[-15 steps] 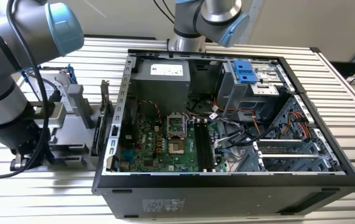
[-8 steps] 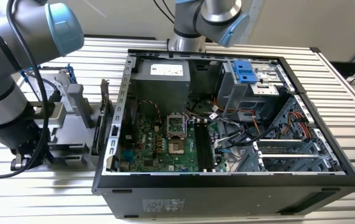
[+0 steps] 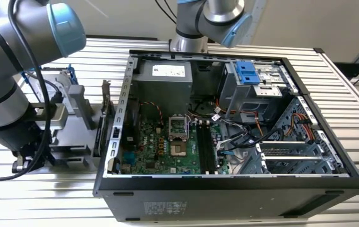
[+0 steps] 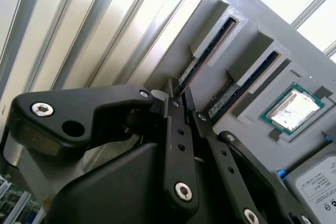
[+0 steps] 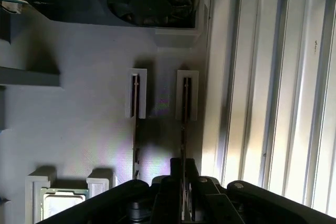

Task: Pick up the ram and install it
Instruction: 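Pick up the ram and move it above insertion slot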

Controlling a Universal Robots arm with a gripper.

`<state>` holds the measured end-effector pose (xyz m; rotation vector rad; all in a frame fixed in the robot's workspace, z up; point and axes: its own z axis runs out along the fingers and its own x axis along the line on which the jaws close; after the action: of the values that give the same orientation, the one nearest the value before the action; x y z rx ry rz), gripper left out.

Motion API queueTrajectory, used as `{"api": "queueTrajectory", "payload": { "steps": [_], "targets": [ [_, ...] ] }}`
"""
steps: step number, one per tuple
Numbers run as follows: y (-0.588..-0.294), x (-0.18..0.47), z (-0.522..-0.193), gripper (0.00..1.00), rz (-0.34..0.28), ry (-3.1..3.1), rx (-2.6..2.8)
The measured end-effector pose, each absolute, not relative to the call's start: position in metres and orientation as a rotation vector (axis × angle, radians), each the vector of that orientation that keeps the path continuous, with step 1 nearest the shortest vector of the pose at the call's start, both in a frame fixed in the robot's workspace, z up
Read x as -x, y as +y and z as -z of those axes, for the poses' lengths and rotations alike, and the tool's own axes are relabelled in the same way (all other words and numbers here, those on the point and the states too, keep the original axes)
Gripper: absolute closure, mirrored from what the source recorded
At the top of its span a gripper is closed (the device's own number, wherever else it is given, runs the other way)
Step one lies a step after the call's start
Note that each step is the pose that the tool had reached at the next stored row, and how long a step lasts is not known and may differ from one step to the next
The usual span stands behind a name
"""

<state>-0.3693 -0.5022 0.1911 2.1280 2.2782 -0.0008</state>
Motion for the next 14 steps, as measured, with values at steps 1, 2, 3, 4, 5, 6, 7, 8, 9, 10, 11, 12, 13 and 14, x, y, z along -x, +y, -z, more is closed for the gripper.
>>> {"api": "queueTrajectory", "payload": {
  "steps": [1, 2, 3, 4, 5, 6, 7, 8, 9, 10, 11, 12, 13, 14],
  "targets": [
    [-0.502, 0.369, -0.192, 1.0, 0.001, 2.278, -2.128],
    [-0.502, 0.369, -0.193, 1.0, 0.0, 2.278, -2.129],
    [-0.502, 0.37, -0.194, 1.0, -0.001, 2.278, -2.13],
    [-0.502, 0.37, -0.195, 1.0, -0.002, 2.278, -2.13],
    [-0.502, 0.37, -0.197, 1.0, -0.002, 2.278, -2.131],
    [-0.502, 0.37, -0.199, 1.0, -0.002, 2.278, -2.131],
    [-0.502, 0.37, -0.2, 1.0, -0.002, 2.278, -2.131],
    [-0.502, 0.37, -0.202, 1.0, -0.003, 2.278, -2.132],
    [-0.502, 0.37, -0.204, 1.0, -0.003, 2.278, -2.132],
    [-0.502, 0.37, -0.207, 1.0, -0.004, 2.278, -2.132],
    [-0.502, 0.37, -0.209, 1.0, -0.004, 2.278, -2.132],
    [-0.502, 0.37, -0.211, 1.0, -0.004, 2.278, -2.133],
    [-0.502, 0.371, -0.214, 1.0, -0.005, 2.278, -2.133],
    [-0.502, 0.371, -0.216, 1.0, -0.005, 2.279, -2.133]
  ]
}}
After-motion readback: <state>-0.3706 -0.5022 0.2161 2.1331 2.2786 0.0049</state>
